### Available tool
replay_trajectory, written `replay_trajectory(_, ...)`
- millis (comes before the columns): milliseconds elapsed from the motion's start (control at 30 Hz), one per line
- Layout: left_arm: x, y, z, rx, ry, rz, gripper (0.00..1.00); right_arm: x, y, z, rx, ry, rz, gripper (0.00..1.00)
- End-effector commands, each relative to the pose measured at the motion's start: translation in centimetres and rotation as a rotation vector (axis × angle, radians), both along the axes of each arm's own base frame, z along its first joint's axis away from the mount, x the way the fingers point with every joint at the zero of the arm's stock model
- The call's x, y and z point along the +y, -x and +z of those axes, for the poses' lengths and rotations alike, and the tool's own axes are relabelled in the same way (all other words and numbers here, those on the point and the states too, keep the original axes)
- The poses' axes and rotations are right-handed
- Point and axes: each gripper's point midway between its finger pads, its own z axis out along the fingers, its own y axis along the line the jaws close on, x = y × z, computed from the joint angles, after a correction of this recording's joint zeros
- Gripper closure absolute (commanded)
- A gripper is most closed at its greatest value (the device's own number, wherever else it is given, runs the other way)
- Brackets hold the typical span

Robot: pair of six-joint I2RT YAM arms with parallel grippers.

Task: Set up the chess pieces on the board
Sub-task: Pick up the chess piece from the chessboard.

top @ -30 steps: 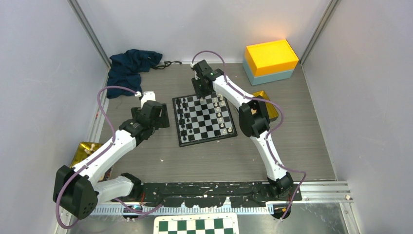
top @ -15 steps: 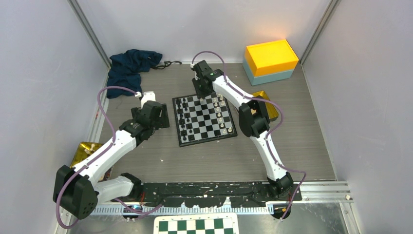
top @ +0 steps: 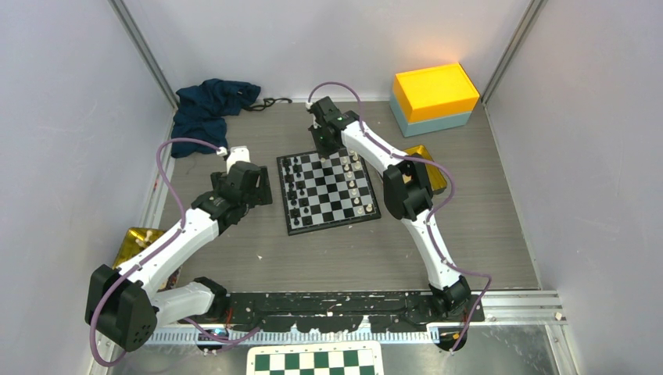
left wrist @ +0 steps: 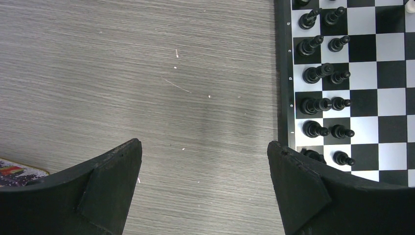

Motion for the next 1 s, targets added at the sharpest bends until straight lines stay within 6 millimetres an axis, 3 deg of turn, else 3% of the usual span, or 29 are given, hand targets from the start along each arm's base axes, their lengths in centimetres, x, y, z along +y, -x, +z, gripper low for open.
replay_trajectory(0,0.1,-0.7,1.1,-0.064,0.007,0.011,0.0,0.3,-0.6,0.8,-0.032,-0.017,0.002,0.85)
replay_trajectory(267,-0.2,-0.8,1.1,-0.059,0.012,0.006,0.0,-0.6,-0.8,1.5,-0.065,0.012,-0.018,0.94)
replay_trajectory(967,-0.4,-0.8,1.4,-0.05,0.019,0.003,0.0,-2.6,-2.0,5.1,-0.142,-0.002,-0.07,0.99)
